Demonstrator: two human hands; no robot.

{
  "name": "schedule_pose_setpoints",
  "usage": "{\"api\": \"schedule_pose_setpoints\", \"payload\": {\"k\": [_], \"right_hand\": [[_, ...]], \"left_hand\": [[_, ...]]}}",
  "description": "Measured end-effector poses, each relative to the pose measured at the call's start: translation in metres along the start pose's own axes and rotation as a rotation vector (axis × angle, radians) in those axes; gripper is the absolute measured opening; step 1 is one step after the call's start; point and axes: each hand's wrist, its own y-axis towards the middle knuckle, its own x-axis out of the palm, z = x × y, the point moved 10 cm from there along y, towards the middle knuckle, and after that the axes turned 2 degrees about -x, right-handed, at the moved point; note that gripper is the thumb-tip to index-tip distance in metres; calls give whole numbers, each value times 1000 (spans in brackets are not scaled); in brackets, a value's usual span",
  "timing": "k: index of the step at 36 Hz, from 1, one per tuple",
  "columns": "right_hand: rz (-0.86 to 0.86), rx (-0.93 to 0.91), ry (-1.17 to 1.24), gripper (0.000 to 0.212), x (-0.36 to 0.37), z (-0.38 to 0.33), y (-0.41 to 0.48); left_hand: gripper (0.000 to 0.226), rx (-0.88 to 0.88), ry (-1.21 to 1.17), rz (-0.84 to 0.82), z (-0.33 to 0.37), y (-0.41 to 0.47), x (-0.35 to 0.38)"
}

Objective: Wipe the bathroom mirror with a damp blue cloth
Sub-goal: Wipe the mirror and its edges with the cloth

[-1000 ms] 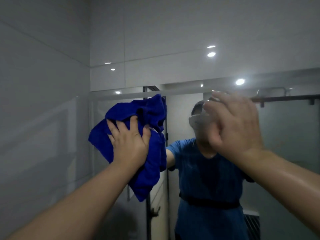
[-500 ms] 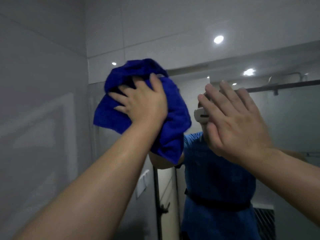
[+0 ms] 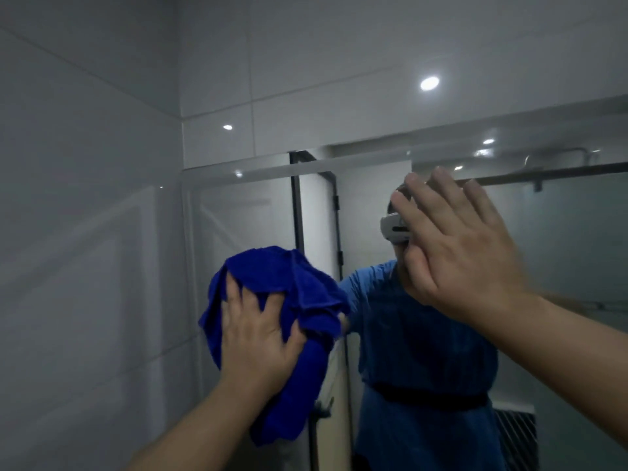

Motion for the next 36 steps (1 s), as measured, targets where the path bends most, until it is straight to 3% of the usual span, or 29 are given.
{"api": "schedule_pose_setpoints", "payload": {"k": [4, 7, 10, 12, 16, 20, 26, 31, 36], "right_hand": [[3, 11, 14, 68, -3, 1, 3], [-23, 7, 5, 68, -2, 1, 2], [-46, 10, -20, 69, -1, 3, 1], [-60, 10, -24, 69, -2, 4, 2], [-61, 3, -3, 68, -4, 3, 0], [-33, -3, 29, 66, -7, 6, -2], [-21, -9, 73, 66, -7, 5, -2], [-18, -4, 85, 67, -6, -1, -2], [-37, -28, 113, 68, -8, -3, 4]], "left_hand": [[72, -105, 37, 10, -33, 11, -13], [80, -338, 9, 71, -60, 46, -37], [78, -627, -163, 187, -62, 97, -65], [76, -687, -214, 192, -43, 118, -69], [75, -353, -105, 165, 39, 109, -60], [59, -77, -27, 87, 110, 66, -29], [71, 176, -8, -82, 136, -37, 28], [78, 202, -3, -203, 84, -99, 51], [72, -55, 86, -295, -17, -102, 51]]}}
